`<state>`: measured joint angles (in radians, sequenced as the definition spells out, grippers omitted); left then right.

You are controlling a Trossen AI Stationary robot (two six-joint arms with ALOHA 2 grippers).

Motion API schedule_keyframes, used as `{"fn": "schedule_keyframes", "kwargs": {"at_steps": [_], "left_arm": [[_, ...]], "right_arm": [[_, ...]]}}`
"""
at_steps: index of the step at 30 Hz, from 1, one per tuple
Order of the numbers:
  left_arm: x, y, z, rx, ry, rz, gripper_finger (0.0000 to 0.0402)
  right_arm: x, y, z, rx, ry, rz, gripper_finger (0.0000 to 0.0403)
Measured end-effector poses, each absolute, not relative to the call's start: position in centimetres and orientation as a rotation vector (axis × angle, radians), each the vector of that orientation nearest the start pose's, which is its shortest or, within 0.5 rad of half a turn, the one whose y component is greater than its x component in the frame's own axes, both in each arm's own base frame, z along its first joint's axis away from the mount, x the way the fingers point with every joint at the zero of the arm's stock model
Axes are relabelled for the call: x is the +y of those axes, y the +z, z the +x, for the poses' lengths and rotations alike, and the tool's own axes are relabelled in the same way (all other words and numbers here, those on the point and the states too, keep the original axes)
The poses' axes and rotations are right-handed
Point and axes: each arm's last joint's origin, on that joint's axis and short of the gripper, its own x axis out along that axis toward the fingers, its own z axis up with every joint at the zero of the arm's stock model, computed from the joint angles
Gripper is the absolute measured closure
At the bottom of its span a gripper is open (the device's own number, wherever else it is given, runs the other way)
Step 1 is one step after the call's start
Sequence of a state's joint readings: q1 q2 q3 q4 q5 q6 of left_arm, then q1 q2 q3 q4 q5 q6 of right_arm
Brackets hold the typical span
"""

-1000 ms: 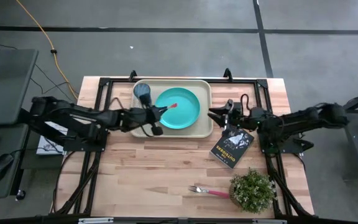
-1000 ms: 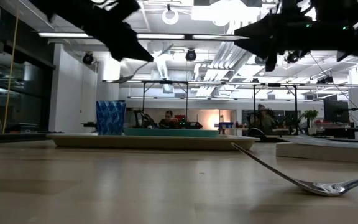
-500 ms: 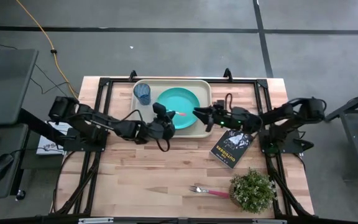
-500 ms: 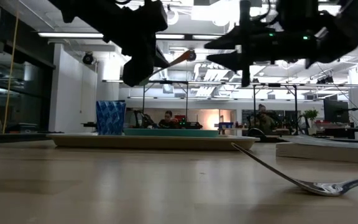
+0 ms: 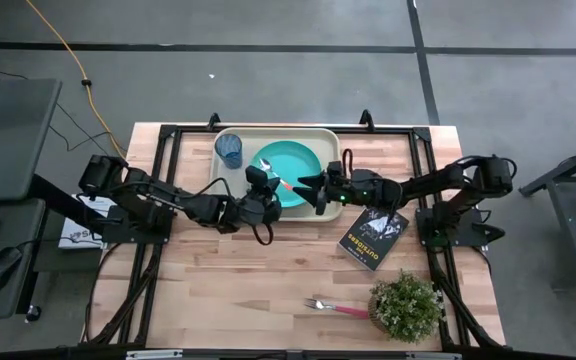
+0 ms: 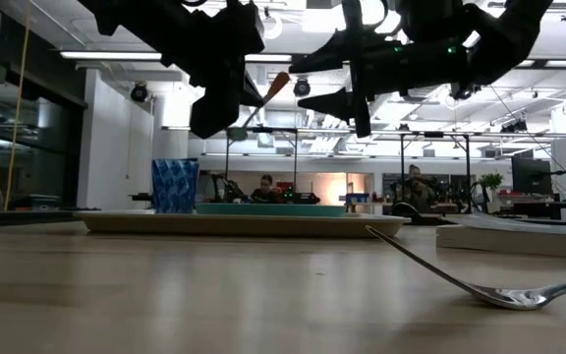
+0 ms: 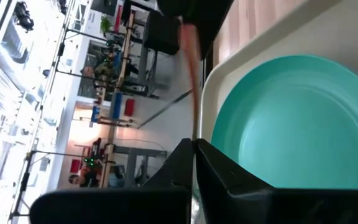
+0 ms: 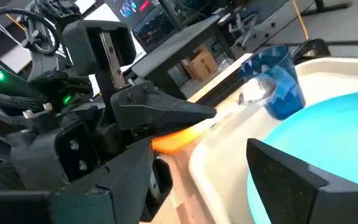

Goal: Pick and place plate/cup/fork/spoon on tray
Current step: Put the orange spoon on the white tray beside the light blue plate

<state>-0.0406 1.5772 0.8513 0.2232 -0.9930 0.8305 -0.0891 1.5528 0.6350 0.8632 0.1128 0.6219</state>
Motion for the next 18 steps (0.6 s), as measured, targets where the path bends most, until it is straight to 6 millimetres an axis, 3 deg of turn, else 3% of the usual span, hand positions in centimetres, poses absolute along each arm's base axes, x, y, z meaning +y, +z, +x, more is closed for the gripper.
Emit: {"fn": "schedule_keyframes", "kwargs": {"at_steps": [8,13,18], "left_arm": [[1.37,20.69,31.88,0.831,0.628,1.009,0.0401],[1.82,20.36,31.83,0.821,0.589,0.939,0.0401],[1.55,20.82,32.32,0.753,0.513,0.864,0.0401]], "right_arm": [[-2.73,20.30,30.66,0.044,-0.102,0.512,0.0146],[-2.41,20.80,30.36,0.071,0.000,0.291,0.0146],[-2.53,20.03,30.17,0.163,-0.079,0.023,0.0146]]}}
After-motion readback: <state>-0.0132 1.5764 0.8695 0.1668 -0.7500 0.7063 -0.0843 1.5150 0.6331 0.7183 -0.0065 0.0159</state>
